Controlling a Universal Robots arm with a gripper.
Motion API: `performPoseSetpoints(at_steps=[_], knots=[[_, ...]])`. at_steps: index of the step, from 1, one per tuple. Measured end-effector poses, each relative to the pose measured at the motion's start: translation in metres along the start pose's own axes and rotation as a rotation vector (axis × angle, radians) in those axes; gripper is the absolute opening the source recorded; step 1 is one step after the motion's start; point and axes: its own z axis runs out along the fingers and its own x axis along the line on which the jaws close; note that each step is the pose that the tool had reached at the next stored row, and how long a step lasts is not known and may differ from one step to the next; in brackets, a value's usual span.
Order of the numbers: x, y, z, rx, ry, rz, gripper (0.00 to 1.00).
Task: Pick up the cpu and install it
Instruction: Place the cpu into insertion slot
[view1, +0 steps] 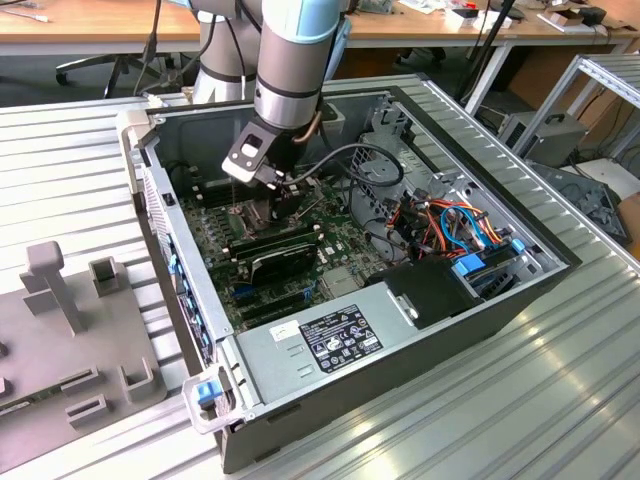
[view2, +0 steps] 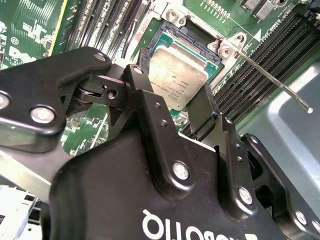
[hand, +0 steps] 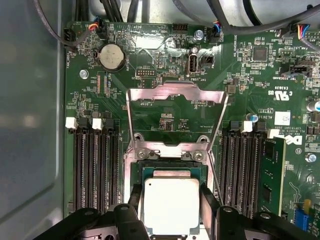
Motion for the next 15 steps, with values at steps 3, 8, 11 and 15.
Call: performPoseSetpoints(at_steps=[3,8,11,15], knots=[[0.0000,0.0000,0.0026,0.0001,-0.0001,0.000,0.55],[0.0003,-0.0001,0.0067,0.0000,0.0000,0.001,0.55],[0.0013,-0.0002,0.0080,0.0002,-0.0001,0.003,0.55],[0.0017,-0.0002,0.0085,0.0002,-0.0001,0.005,0.55]])
